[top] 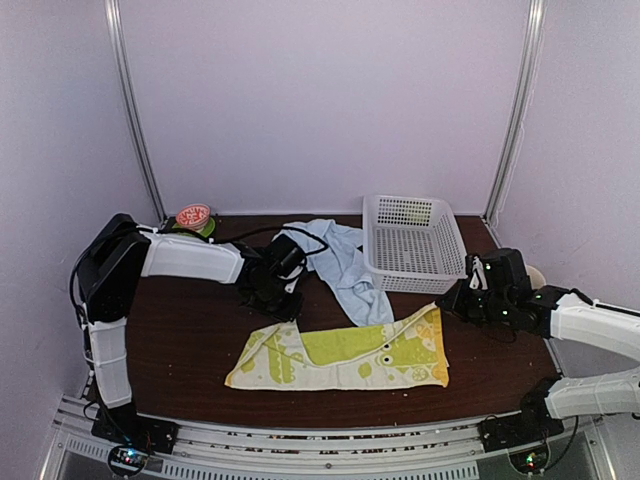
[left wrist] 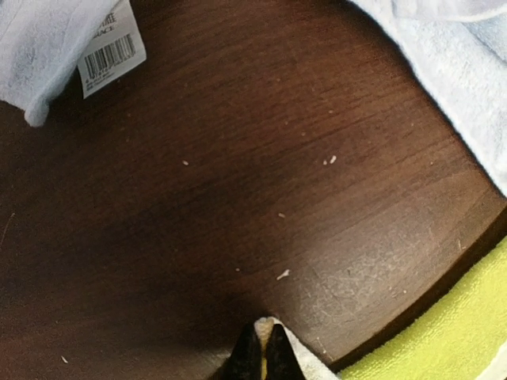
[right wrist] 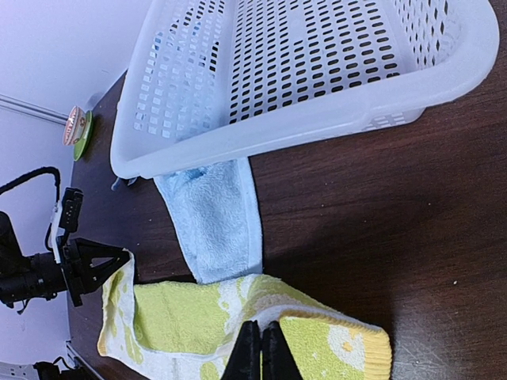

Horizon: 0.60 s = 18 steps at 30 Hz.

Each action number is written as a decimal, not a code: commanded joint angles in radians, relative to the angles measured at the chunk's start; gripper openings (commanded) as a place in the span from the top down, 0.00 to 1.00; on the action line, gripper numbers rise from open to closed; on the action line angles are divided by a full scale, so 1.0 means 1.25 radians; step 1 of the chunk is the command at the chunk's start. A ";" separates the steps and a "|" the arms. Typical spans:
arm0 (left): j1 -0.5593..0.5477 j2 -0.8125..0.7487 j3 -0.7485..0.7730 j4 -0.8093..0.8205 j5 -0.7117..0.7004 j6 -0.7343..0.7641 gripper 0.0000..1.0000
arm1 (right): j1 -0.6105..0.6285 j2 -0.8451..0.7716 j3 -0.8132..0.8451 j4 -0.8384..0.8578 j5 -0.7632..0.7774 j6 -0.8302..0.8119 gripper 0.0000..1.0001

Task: Roll the towels
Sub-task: Pick up the towel from the center of the board.

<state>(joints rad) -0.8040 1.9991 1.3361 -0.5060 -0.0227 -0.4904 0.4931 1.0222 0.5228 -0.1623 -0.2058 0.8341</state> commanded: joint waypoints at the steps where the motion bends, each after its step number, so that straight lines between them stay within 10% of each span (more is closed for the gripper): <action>1: 0.004 -0.052 -0.026 0.049 -0.017 0.010 1.00 | 0.004 0.004 -0.007 0.014 -0.002 -0.007 1.00; 18: 0.004 -0.509 -0.520 0.457 -0.051 0.020 1.00 | 0.010 -0.003 -0.019 0.041 0.011 0.035 1.00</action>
<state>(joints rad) -0.8040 1.4494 0.7818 -0.1295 -0.0872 -0.4755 0.4946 1.0222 0.5129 -0.1497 -0.2050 0.8524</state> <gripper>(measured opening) 0.005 0.007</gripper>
